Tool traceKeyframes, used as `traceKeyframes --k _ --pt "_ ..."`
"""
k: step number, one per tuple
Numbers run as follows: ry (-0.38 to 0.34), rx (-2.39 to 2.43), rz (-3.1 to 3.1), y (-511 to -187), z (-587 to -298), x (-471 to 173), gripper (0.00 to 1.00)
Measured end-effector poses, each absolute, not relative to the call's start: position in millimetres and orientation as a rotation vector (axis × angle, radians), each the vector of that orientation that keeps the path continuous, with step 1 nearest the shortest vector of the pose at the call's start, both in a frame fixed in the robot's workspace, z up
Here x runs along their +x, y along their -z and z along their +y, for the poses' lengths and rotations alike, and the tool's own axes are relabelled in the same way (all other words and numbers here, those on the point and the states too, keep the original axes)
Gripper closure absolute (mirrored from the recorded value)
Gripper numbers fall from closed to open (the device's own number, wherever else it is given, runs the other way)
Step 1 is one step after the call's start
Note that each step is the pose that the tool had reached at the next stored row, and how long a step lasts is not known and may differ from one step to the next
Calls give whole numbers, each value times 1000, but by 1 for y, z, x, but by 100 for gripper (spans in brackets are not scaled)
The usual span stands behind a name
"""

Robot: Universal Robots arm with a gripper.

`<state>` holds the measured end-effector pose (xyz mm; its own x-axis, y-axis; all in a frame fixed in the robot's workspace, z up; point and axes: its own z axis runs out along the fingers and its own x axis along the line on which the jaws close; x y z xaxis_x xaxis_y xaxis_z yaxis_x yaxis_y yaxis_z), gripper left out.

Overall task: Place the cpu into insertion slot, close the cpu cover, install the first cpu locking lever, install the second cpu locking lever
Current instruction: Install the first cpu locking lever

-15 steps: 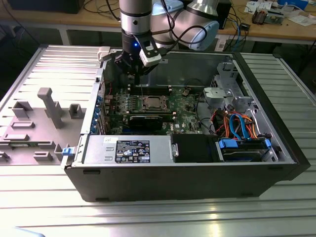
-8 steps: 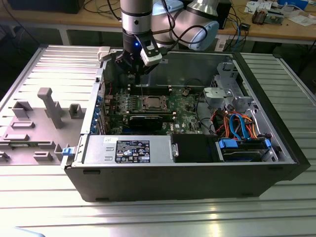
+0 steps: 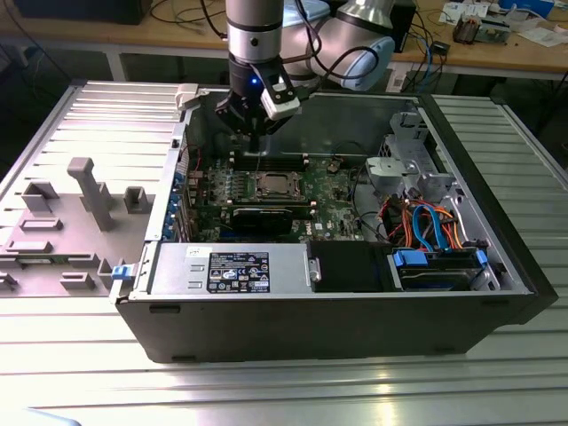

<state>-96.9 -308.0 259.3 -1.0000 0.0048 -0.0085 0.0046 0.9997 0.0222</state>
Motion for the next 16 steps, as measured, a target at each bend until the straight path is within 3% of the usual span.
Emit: traceKeyframes --k 16 --pt "-54 8 3130 -251 -308 -86 89"
